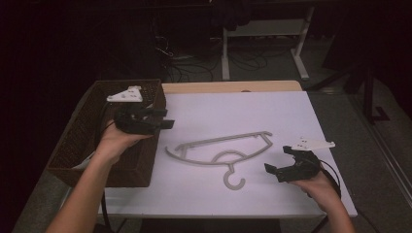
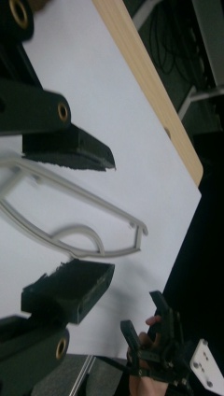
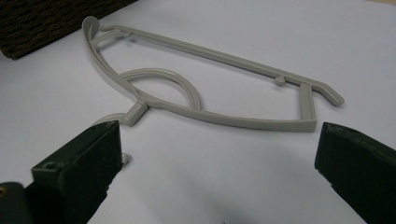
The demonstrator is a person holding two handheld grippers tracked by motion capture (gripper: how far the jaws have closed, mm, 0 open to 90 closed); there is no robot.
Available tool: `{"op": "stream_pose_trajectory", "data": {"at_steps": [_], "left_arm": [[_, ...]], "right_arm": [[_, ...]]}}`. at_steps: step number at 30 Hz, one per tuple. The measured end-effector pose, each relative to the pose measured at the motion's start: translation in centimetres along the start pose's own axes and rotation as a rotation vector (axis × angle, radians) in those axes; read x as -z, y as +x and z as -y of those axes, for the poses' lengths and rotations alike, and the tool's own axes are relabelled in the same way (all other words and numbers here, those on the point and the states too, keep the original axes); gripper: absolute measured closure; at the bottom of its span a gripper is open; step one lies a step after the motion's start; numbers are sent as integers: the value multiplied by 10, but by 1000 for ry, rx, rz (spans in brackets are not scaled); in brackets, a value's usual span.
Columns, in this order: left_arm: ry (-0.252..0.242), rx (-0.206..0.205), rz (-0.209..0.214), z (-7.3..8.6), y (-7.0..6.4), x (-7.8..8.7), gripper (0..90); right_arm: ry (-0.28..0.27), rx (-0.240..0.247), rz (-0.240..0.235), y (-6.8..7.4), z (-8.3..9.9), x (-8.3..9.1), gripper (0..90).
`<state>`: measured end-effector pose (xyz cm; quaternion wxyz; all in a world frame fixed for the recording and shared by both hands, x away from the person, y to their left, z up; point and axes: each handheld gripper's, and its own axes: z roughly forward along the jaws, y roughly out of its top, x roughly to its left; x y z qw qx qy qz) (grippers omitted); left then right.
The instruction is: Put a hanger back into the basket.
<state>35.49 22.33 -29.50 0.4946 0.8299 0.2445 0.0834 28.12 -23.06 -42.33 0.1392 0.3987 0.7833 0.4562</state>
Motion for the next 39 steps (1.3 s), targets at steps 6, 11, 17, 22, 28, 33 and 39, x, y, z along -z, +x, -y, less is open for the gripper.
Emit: {"op": "stream_pose_trajectory", "data": {"at_steps": [6, 11, 17, 22, 28, 33, 39], "left_arm": [[56, -40, 37, -5, -19, -39, 642], [125, -51, 70, 5, -31, -75, 802], [216, -50, 43, 32, -29, -114, 900], [279, -31, 14, 58, -21, -138, 900], [368, -61, -3, 79, -14, -158, 900], [426, -83, 34, 85, -18, -162, 900], [445, -72, 79, 87, -23, -158, 900]], "right_arm": [[-1, 2, -3, 0, 0, 0, 5], [-3, 4, -6, 0, 0, 0, 5], [-5, 1, -8, 1, 0, 1, 5], [-3, 4, -10, 1, 0, 0, 5], [-1, 5, -11, 1, 0, 0, 5], [-3, 4, -11, 1, 0, 0, 5], [0, 4, -11, 1, -1, -1, 5]]}}
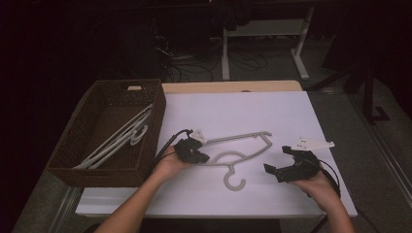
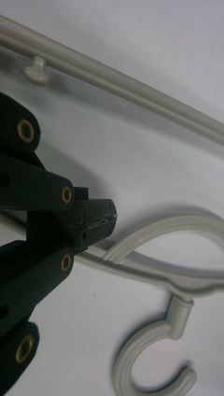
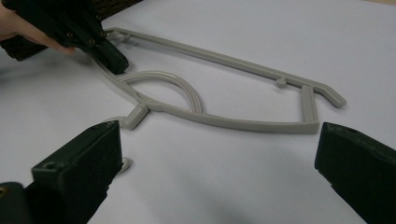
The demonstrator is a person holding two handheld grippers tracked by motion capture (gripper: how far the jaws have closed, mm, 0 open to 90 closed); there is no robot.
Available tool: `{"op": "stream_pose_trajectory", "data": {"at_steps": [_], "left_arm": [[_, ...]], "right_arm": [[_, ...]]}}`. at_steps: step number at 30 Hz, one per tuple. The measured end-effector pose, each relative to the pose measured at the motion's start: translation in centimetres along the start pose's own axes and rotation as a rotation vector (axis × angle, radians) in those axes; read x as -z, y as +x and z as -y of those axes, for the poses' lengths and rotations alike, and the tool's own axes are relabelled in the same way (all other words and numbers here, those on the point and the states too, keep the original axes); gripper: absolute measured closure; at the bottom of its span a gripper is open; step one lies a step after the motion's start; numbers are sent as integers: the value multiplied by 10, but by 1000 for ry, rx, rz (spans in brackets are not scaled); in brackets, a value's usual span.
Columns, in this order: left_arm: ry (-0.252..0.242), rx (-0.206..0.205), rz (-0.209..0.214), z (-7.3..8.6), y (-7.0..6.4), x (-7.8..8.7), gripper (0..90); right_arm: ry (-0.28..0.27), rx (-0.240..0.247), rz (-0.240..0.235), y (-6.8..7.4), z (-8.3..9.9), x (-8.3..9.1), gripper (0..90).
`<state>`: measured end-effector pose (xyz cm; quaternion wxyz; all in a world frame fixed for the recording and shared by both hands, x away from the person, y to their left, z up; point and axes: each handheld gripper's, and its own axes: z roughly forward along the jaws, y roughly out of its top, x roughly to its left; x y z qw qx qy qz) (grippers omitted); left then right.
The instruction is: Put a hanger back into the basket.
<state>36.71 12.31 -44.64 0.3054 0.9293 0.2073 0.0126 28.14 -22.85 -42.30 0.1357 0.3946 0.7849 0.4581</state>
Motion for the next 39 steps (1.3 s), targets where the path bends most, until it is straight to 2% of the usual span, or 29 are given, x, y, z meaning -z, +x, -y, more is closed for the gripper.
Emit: {"op": "stream_pose_trajectory", "data": {"at_steps": [4, 8, 10, 12, 13, 14, 17, 21, 22, 24, 25, 28, 31, 34, 39], "left_arm": [[13, -6, 62, 6, -9, 3, 900], [-15, 6, 114, 16, -19, 6, 900], [-24, 12, 128, 21, -21, 6, 900], [-45, 14, 122, 22, -21, 9, 900], [-65, 22, 109, 23, -19, 12, 835], [-90, 37, 116, 23, -17, 16, 802], [-135, 42, 127, 25, -15, 27, 681], [-167, 23, 136, 26, -20, 36, 513], [-172, 17, 140, 27, -21, 37, 473], [-179, 3, 152, 28, -23, 38, 380], [-186, -2, 161, 28, -24, 39, 352], [-202, -13, 153, 28, -26, 39, 275], [-219, -14, 156, 27, -26, 39, 249], [-216, -21, 156, 27, -27, 39, 248], [-216, -23, 150, 27, -28, 40, 248]], "right_arm": [[-1, 5, 0, 1, -2, -1, 5], [-5, 0, 12, -2, -7, -5, 5], [-11, -8, 24, -4, -12, -8, 8], [-5, -12, 37, -6, -19, -14, 28], [-1, -17, 40, -6, -22, -16, 38], [4, -20, 48, -7, -25, -19, 55], [28, -20, 70, -9, -36, -31, 115], [57, -23, 82, -10, -51, -49, 241], [69, -20, 102, -11, -56, -55, 305], [90, -16, 111, -13, -61, -63, 416], [101, -14, 125, -15, -65, -69, 475], [133, -24, 131, -22, -70, -81, 638], [181, -21, 150, -28, -73, -94, 800], [221, -26, 160, -34, -73, -107, 887], [271, -28, 161, -38, -70, -122, 889]]}}
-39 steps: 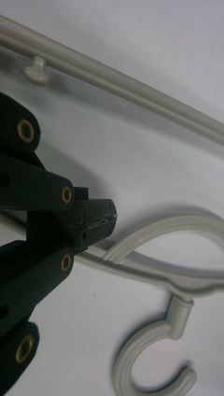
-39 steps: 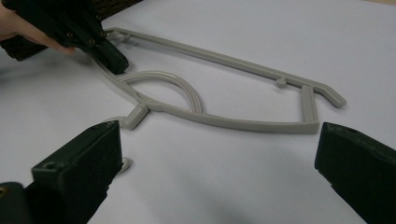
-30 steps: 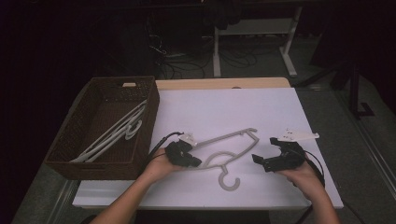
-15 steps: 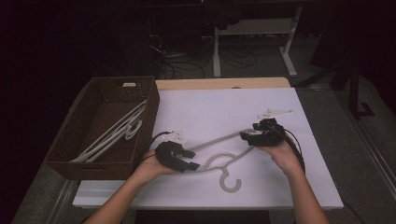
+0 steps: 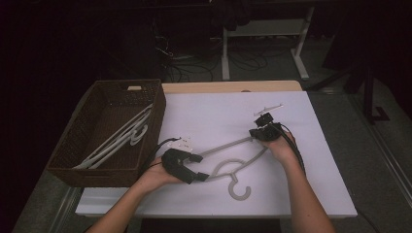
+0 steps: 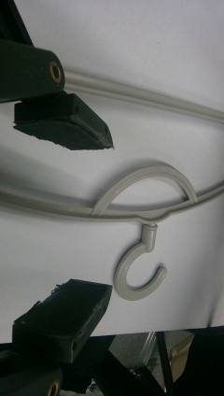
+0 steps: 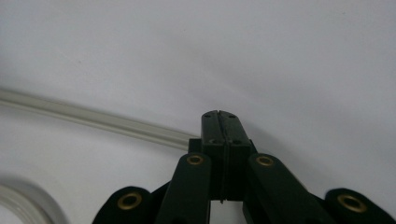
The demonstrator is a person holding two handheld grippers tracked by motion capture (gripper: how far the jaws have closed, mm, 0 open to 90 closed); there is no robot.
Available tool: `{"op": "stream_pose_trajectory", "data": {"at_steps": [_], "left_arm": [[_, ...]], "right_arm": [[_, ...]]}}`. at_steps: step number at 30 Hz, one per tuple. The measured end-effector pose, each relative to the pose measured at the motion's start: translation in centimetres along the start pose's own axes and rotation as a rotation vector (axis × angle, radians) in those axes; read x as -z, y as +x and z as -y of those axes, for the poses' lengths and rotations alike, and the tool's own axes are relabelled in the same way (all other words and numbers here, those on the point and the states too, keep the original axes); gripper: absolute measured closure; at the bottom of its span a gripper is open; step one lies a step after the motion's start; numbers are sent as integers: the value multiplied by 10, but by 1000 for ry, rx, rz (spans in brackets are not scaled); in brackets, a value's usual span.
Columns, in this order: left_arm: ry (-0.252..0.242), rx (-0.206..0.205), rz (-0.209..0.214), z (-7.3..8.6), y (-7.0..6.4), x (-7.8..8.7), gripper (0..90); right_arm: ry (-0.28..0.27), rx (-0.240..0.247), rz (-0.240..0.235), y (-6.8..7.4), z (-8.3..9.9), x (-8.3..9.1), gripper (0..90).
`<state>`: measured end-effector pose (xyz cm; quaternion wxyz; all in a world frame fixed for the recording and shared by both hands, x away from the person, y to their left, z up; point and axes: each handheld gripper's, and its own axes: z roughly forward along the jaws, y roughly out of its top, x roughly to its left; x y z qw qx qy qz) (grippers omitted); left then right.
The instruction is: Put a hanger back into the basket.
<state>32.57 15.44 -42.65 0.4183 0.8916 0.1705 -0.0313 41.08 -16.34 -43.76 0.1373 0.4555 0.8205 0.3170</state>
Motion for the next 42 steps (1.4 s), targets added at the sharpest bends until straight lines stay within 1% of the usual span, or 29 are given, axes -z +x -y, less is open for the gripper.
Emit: {"op": "stream_pose_trajectory", "data": {"at_steps": [4, 9, 11, 14, 18, 20, 22, 25, 28, 31, 34, 36, 37, 40, 42], "left_arm": [[-2, 4, 2, 0, 0, 0, 249], [5, -5, 1, 0, -1, -1, 249], [9, -9, 4, -1, -1, -2, 255], [32, -32, 6, -1, -2, -6, 278], [72, -62, 15, -2, -4, -14, 314], [95, -80, 11, -2, -5, -18, 338], [124, -97, 5, -3, -6, -24, 352], [152, -112, 1, -3, -6, -28, 384], [175, -126, -6, -3, -6, -32, 438], [194, -139, -3, -5, -6, -36, 507], [216, -166, -10, -8, -7, -40, 587], [243, -184, -19, -9, -8, -44, 644], [245, -199, -30, -9, -9, -44, 656], [250, -218, -49, -10, -9, -45, 739], [252, -227, -38, -10, -9, -46, 806]], "right_arm": [[13, -1, 8, 0, -3, -6, 889], [70, 13, 19, 1, -4, -15, 890], [70, 8, 17, 1, -4, -16, 891], [85, 7, 20, 2, -6, -16, 892], [108, 26, 43, 5, -8, -17, 894], [117, 21, 47, 6, -9, -18, 895], [126, 27, 51, 6, -10, -18, 896], [135, 14, 43, 5, -12, -19, 896], [137, 12, 33, 3, -12, -19, 897], [144, 11, 36, 4, -13, -19, 897], [148, 11, 39, 4, -13, -19, 897], [148, 9, 37, 4, -13, -19, 897], [148, 9, 37, 4, -13, -19, 897], [149, 13, 39, 4, -13, -19, 897], [149, 18, 40, 4, -13, -19, 897]]}}
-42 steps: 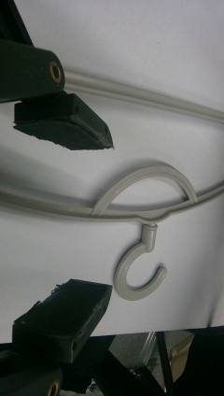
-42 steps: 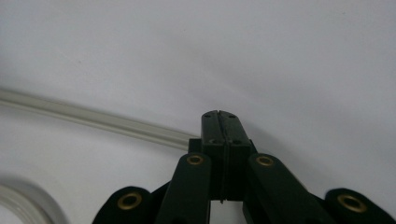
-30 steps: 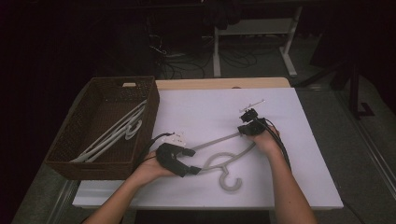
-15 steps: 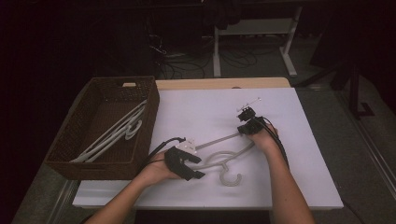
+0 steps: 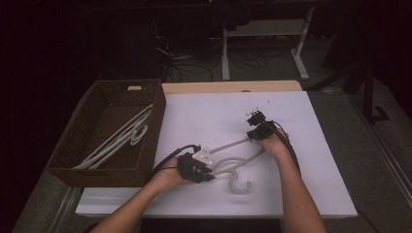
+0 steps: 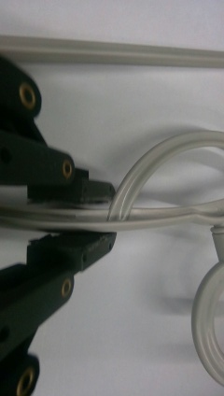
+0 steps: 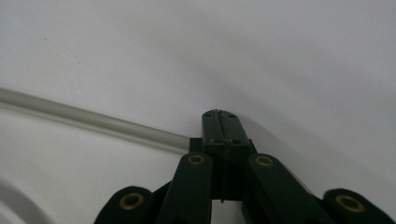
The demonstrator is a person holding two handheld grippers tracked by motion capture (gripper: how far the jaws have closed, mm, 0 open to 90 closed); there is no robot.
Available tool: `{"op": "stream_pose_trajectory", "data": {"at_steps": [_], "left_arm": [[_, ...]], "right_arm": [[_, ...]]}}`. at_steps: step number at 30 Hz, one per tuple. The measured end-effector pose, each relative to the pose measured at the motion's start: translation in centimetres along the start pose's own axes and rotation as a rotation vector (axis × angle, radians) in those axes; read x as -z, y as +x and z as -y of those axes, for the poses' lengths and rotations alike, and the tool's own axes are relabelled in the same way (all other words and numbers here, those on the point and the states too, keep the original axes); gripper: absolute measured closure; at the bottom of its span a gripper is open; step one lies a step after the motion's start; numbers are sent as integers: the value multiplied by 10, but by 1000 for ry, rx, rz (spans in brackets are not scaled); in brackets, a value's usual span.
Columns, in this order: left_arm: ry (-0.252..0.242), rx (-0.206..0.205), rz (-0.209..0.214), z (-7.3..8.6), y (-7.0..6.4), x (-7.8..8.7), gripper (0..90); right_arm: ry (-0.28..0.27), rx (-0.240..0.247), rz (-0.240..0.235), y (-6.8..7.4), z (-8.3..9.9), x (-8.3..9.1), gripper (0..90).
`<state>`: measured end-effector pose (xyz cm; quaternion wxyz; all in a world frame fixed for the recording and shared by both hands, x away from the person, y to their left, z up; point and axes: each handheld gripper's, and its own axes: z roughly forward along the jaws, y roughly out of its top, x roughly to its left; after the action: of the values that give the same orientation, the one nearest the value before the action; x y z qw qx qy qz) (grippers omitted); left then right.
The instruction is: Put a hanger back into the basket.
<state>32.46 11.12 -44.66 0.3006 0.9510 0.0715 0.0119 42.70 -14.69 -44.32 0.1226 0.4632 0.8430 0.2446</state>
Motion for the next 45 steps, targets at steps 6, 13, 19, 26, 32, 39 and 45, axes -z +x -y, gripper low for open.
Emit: {"op": "stream_pose_trajectory", "data": {"at_steps": [6, 13, 19, 26, 32, 39, 45], "left_arm": [[-4, -4, 13, 0, 2, 1, 817], [-41, 17, 10, -2, 2, 5, 820], [-87, 52, 6, -4, 4, 16, 821], [-123, 141, -11, -10, 15, 31, 821], [-147, 203, -42, -26, 24, 53, 821], [-181, 243, -71, -47, 28, 87, 821], [-219, 258, -89, -58, 30, 127, 820]], "right_arm": [[-1, 14, 5, 1, -1, 0, 892], [-163, -31, -84, -9, 2, 36, 662], [-252, -62, -95, -16, 18, 77, 480], [-316, -51, -77, -17, 48, 112, 361], [-342, -23, -79, -10, 71, 121, 259], [-370, 13, -123, 5, 88, 114, 165], [-380, 33, -142, 12, 97, 107, 133]]}}
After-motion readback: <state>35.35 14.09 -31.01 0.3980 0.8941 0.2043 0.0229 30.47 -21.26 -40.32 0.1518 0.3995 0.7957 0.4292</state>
